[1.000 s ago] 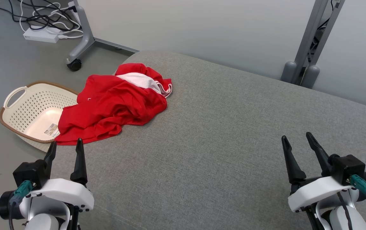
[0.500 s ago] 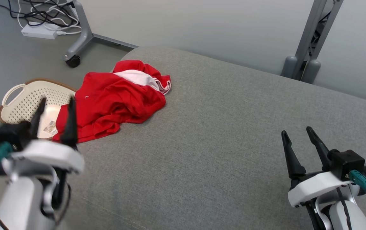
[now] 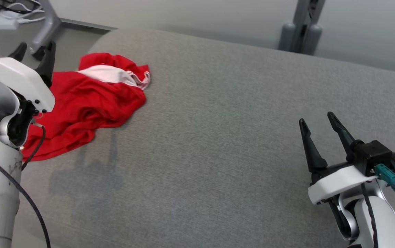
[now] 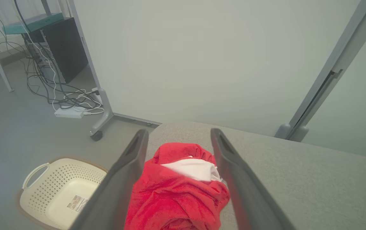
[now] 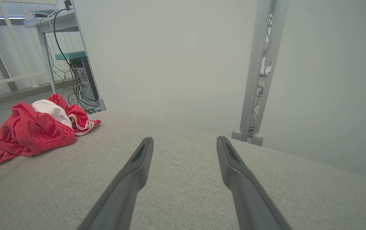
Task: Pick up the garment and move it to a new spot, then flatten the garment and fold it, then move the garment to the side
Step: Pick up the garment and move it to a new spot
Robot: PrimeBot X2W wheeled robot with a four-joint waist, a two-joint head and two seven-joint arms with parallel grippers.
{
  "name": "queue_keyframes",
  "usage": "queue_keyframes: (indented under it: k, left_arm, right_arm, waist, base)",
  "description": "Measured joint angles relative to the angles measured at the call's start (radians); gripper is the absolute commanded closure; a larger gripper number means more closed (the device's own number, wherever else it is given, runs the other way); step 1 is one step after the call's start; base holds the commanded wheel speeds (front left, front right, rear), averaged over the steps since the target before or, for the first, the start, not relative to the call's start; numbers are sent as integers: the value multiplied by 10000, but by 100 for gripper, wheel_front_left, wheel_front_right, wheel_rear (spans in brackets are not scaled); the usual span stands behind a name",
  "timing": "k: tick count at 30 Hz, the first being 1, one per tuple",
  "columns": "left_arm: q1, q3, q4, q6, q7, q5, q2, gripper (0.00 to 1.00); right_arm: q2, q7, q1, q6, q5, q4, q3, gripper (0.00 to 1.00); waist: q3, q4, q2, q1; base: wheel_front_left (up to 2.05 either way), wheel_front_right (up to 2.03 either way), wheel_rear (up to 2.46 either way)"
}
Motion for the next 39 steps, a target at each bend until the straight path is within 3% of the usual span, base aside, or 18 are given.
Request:
queue_keyframes:
  k: [8,13,14,15,16,21,27,33,39]
  left_arm:
    - [-1080,-82,3668,-453,754,-671,157,0]
    - [-1387,-69,4755,-537,694,-965,449,0]
    - [-1419,-65,4936,-541,683,-1037,474,30]
    - [-1443,-61,5085,-541,639,-1103,481,76]
    - [-1462,-56,5208,-550,591,-1175,485,100]
    - [-1638,-286,5476,-604,111,-1258,589,100]
    - [-2193,-550,5390,-604,-1358,-1001,978,100]
    - [-2939,-796,4870,-433,-3039,-456,1208,100]
    - [-3152,-1243,3814,-253,-3950,107,1193,100]
  right_arm:
    - [-115,159,-514,0,-102,-111,190,0]
    - [-161,198,-820,0,-150,-226,272,0]
    - [-174,198,-849,0,-153,-238,265,0]
    - [-194,198,-870,0,-165,-244,259,0]
    - [-209,198,-871,0,-167,-244,253,0]
    - [-259,194,-872,0,-180,-228,182,0]
    - [-257,198,-925,0,-224,-226,79,0]
    - [-261,182,-847,0,-228,-232,-142,0]
    - [-174,90,-533,0,-182,-226,-449,0]
  waist:
    - [1011,-928,0,0]
    - [1567,-1359,0,0]
    - [1673,-1431,0,0]
    - [1769,-1492,0,0]
    - [1854,-1545,0,0]
    - [2049,-1632,0,0]
    - [1898,-1477,0,0]
    - [1435,-1328,0,0]
    - [774,-1259,0,0]
  base:
    - [0,0,0]
    - [0,0,0]
    - [0,0,0]
    - [0,0,0]
    - [0,0,0]
    - [0,0,0]
    - [0,0,0]
    - [0,0,0]
    - [0,0,0]
